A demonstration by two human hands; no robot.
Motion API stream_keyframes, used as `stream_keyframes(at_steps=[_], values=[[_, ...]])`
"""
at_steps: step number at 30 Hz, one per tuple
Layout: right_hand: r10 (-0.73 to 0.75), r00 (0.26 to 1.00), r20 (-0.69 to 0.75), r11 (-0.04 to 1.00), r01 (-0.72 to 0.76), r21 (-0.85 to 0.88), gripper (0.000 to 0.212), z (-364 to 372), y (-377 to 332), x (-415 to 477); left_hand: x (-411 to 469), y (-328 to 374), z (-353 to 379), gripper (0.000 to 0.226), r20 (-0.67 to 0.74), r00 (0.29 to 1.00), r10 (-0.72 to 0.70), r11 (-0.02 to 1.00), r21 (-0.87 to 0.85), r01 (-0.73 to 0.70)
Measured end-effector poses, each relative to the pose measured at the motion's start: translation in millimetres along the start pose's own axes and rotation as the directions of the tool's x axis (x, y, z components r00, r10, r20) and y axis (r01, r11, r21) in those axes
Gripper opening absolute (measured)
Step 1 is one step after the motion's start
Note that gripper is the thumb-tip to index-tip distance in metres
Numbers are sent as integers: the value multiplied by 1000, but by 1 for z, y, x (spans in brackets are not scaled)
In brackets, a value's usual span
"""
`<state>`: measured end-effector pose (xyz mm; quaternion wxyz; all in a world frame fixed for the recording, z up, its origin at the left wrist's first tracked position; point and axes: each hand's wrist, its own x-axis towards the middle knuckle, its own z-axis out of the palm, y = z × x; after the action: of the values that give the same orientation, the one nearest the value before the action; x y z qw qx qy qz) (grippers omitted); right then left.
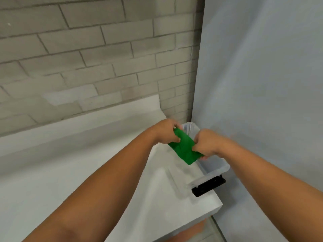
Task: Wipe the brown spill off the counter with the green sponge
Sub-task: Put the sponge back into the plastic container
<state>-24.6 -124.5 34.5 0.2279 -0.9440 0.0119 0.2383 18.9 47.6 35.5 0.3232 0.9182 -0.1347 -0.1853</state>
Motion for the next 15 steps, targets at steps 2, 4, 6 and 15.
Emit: stream_keyframes(at_steps=[2, 4, 6, 15], values=[[110, 988, 109, 993, -104, -63, 8, 11, 6, 18, 22, 9, 18, 45, 47, 999, 15, 942, 336, -30], [171, 969, 181, 978, -144, -153, 7, 22, 10, 32, 40, 9, 36, 50, 120, 992, -25, 861, 507, -39], [210, 952, 224, 961, -158, -229, 15, 33, 13, 41, 54, 0, 52, 48, 182, 979, -91, 794, 607, -40], [142, 931, 337, 786, 101, -609, 30, 56, 16, 50, 81, -19, 95, 46, 306, 925, -224, 673, 735, -80]])
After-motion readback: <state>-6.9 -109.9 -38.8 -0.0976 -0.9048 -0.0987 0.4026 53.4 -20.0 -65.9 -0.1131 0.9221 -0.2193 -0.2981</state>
